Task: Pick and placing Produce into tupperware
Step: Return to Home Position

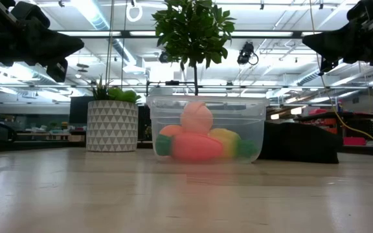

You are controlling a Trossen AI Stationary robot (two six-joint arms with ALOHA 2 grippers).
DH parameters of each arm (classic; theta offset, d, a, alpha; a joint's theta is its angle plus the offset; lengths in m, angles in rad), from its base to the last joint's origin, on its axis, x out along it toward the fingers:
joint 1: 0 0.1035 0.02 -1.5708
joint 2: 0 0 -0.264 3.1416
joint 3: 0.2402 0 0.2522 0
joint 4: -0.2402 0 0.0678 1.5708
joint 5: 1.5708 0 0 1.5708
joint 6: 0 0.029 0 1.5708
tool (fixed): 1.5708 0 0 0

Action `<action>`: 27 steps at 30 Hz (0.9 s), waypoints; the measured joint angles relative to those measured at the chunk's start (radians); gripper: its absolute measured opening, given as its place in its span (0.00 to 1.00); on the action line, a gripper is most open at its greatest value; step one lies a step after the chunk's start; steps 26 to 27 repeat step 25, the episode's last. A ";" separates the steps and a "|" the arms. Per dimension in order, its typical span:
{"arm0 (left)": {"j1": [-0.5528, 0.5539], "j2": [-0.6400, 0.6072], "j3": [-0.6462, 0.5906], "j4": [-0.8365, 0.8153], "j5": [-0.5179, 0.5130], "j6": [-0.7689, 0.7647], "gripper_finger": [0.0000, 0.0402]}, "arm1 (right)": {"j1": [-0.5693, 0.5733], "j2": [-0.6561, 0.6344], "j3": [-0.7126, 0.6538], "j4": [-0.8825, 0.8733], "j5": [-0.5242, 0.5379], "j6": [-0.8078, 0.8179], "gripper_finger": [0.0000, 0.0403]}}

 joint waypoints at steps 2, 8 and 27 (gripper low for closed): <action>0.000 0.000 0.000 0.000 0.000 -0.001 0.06 | 0.000 0.000 0.000 0.000 0.000 0.000 0.02; 0.000 0.000 0.000 0.000 0.000 -0.001 0.06 | 0.000 0.000 0.000 0.000 0.000 0.000 0.02; 0.000 0.000 0.000 0.000 0.000 0.000 0.06 | 0.000 0.000 0.000 0.000 0.000 0.000 0.02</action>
